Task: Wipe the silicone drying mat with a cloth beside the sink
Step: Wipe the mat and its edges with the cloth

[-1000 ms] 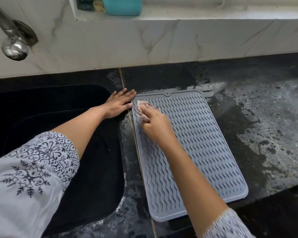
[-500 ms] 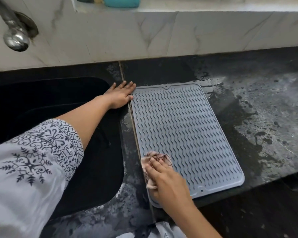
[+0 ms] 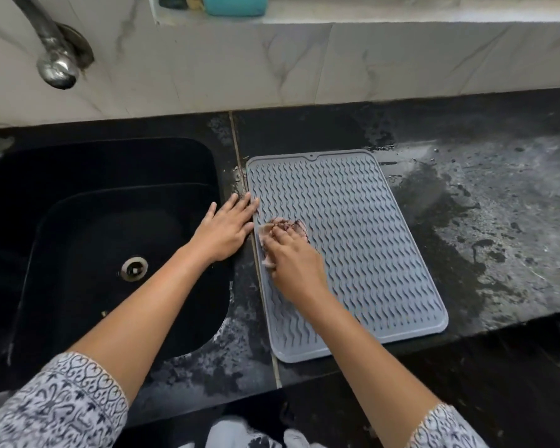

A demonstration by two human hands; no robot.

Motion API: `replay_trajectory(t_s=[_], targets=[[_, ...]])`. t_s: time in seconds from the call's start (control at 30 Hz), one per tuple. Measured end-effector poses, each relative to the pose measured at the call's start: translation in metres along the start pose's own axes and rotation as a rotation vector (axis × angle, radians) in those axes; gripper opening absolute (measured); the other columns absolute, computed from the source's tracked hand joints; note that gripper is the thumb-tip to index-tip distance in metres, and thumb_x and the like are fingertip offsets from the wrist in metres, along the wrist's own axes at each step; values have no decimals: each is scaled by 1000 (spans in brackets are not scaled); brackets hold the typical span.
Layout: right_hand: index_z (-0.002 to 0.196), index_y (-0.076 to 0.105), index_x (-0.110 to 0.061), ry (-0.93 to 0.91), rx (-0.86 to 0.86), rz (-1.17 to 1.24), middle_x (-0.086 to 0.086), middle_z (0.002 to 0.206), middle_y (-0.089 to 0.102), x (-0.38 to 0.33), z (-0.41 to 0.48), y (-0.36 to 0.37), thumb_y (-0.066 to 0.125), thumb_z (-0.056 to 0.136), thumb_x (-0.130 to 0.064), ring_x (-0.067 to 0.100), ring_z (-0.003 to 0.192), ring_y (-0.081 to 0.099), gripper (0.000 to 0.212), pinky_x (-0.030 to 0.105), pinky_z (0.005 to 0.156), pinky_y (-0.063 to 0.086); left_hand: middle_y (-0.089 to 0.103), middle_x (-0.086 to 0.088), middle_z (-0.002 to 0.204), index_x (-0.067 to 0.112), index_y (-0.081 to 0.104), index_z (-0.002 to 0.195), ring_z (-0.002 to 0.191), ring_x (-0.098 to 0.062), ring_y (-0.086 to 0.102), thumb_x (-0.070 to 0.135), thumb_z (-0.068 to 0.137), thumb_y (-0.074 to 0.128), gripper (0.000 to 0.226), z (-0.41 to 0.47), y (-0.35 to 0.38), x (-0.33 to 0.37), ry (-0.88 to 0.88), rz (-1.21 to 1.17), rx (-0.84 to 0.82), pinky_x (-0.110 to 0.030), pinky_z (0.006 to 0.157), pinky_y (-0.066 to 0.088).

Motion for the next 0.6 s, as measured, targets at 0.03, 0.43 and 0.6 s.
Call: replay_trajectory(t_s=[0.03, 0.43, 0.6], targets=[[145, 33, -15, -12, -29, -9, 10, 151, 33, -3, -17, 2, 52, 93, -26, 31, 138, 29, 57, 41, 112, 29, -4, 13, 159, 36, 2, 150, 146, -11, -8, 37, 102, 26, 53, 0, 0, 0, -1, -4, -7, -44, 116, -5], [113, 67, -25, 245, -471, 733, -15, 80, 68, 23, -101, -53, 55, 91, -17, 11, 66, 55, 27, 26, 59, 47, -5, 14, 159, 38, 5, 149, 145, -9, -13, 35, 103, 25, 51, -1, 5, 0, -18, -160, -5, -43, 116, -6], [133, 51, -29, 104, -1, 308, -3, 139, 51, 24, -27, -38, 51, 92, -22, 19, 121, 50, 42, 37, 98, 43, -5, 14, 159, 38, 6, 149, 145, -9, -12, 40, 102, 24, 51, -2, 4, 1, -24, -183, -30, -43, 115, -7]])
Point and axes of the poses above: each hand's wrist, its own z-axis towards the middle knuckle, its own y-axis out of the palm, x = y × z, the point moved 5 cm from there along z, towards the middle knuckle
